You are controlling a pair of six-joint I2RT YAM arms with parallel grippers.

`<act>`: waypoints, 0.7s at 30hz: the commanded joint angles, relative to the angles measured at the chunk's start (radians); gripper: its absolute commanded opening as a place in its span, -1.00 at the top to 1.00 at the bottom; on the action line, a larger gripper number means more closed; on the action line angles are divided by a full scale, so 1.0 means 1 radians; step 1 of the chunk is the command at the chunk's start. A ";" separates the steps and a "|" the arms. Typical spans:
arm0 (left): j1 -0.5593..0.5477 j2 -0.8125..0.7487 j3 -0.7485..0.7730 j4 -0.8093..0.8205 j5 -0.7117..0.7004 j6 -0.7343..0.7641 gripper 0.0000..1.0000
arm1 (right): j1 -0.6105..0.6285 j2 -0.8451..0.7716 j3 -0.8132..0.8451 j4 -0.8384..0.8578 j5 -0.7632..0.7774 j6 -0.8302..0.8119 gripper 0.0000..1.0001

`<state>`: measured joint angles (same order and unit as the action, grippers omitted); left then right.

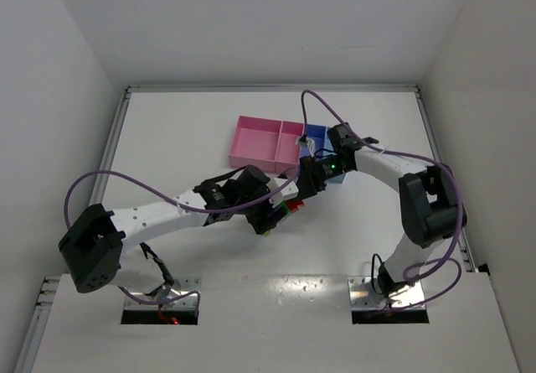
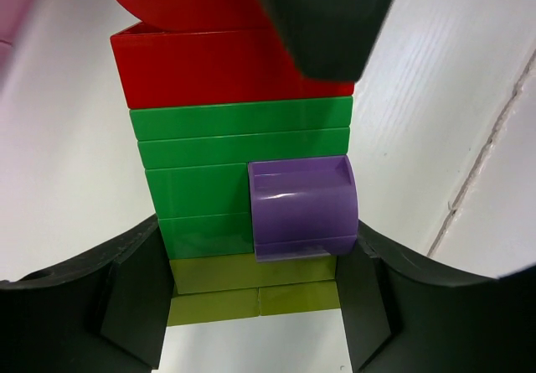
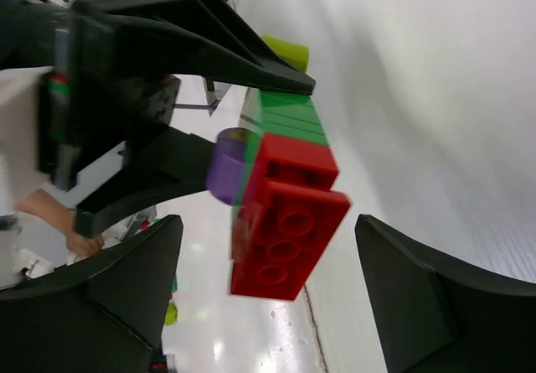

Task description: Sort the legos into containers by color

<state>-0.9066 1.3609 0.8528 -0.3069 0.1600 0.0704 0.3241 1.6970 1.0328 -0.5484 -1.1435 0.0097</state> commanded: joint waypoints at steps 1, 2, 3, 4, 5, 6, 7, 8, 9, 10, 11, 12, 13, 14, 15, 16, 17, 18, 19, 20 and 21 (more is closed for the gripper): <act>-0.011 -0.017 0.054 0.031 0.000 0.002 0.49 | 0.004 0.024 0.036 0.005 -0.059 -0.024 -0.65; -0.011 -0.017 0.063 0.031 0.000 0.002 0.49 | 0.004 0.035 0.047 0.005 -0.059 -0.024 -0.56; -0.011 -0.017 0.063 0.031 0.000 0.002 0.49 | 0.004 0.035 0.047 0.005 -0.070 -0.024 -0.36; -0.011 -0.017 0.063 0.031 0.000 0.002 0.49 | 0.004 0.044 0.047 0.005 -0.081 -0.024 -0.23; -0.011 -0.017 0.063 0.031 0.000 0.002 0.49 | 0.004 0.044 0.056 -0.004 -0.081 -0.024 -0.12; -0.011 -0.017 0.063 0.031 -0.010 0.002 0.49 | 0.004 0.053 0.056 -0.004 -0.093 -0.024 0.12; -0.011 -0.017 0.052 0.031 -0.010 0.002 0.49 | 0.004 0.053 0.056 -0.004 -0.105 -0.024 0.22; -0.011 -0.017 0.052 0.031 -0.022 0.002 0.49 | 0.004 0.053 0.056 -0.004 -0.105 -0.024 0.31; -0.011 -0.017 0.042 0.031 -0.022 0.002 0.49 | 0.004 0.053 0.056 -0.004 -0.119 -0.024 0.50; -0.011 -0.028 0.029 0.031 -0.022 0.002 0.49 | -0.008 0.053 0.056 -0.004 -0.131 -0.024 0.59; -0.011 -0.039 0.029 0.031 -0.034 0.002 0.49 | -0.008 0.053 0.065 -0.004 -0.131 -0.024 0.68; -0.011 -0.039 0.005 0.031 -0.034 0.002 0.49 | -0.017 0.053 0.065 -0.022 -0.140 -0.036 0.89; 0.000 -0.051 0.005 0.031 -0.043 0.002 0.49 | -0.028 0.043 0.065 -0.033 -0.140 -0.046 0.95; 0.000 -0.051 -0.012 0.031 -0.054 0.002 0.49 | -0.028 0.043 0.075 -0.044 -0.140 -0.056 0.97; 0.000 -0.062 -0.030 0.031 -0.054 0.002 0.49 | -0.051 0.030 0.075 -0.044 -0.140 -0.056 0.97; 0.000 -0.075 -0.040 0.031 -0.065 0.002 0.49 | -0.051 0.015 0.075 -0.044 -0.140 -0.056 0.99; 0.009 -0.075 -0.040 0.031 -0.065 0.002 0.49 | -0.068 0.015 0.075 -0.044 -0.140 -0.056 0.99; 0.009 -0.086 -0.052 0.031 -0.065 0.002 0.49 | -0.077 0.000 0.066 -0.044 -0.140 -0.056 0.99; 0.018 -0.086 -0.061 0.031 -0.065 0.002 0.49 | -0.095 -0.014 0.065 -0.044 -0.140 -0.056 0.99; 0.018 -0.097 -0.061 0.031 -0.076 0.002 0.52 | -0.105 -0.014 0.065 -0.044 -0.140 -0.066 0.99; 0.018 -0.097 -0.061 0.031 -0.076 0.002 0.52 | -0.114 -0.026 0.065 -0.044 -0.131 -0.066 0.99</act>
<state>-0.9001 1.3048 0.7956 -0.2935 0.1013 0.0738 0.2398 1.7325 1.0618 -0.6029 -1.2304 -0.0086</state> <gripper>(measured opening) 0.711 0.382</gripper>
